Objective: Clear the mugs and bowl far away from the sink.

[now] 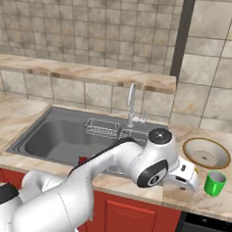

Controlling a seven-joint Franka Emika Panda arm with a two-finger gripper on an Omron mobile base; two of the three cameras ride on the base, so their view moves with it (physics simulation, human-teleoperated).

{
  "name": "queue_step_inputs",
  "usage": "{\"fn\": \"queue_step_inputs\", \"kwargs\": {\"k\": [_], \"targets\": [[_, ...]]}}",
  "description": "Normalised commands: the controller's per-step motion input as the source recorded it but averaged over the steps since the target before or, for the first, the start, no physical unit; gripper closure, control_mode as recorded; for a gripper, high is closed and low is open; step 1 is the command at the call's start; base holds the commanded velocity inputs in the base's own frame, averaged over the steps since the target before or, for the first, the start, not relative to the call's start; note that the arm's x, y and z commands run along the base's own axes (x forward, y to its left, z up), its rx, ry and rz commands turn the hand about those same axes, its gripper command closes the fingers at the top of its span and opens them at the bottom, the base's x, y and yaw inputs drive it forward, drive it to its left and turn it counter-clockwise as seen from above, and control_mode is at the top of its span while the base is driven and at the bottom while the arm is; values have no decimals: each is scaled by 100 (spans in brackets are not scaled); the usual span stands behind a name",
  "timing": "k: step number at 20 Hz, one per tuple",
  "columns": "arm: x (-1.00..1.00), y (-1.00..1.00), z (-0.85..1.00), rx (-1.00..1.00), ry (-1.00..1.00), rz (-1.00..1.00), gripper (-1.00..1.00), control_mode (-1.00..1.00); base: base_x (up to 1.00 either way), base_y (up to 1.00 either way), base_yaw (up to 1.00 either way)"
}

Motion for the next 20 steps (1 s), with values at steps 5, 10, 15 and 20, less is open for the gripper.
{"fn": "queue_step_inputs", "kwargs": {"k": [5, 10, 15, 20], "targets": [[32, -32, -22, 11, 2, 0, -100, -100, 0, 0, 0], [30, -34, -23, 13, 0, 0, -100, -100, 0, 0, 0], [38, -23, -21, 3, 0, 0, -100, -100, 0, 0, 0], [32, -12, -35, 0, 0, 0, -100, -100, 0, 0, 0]]}}
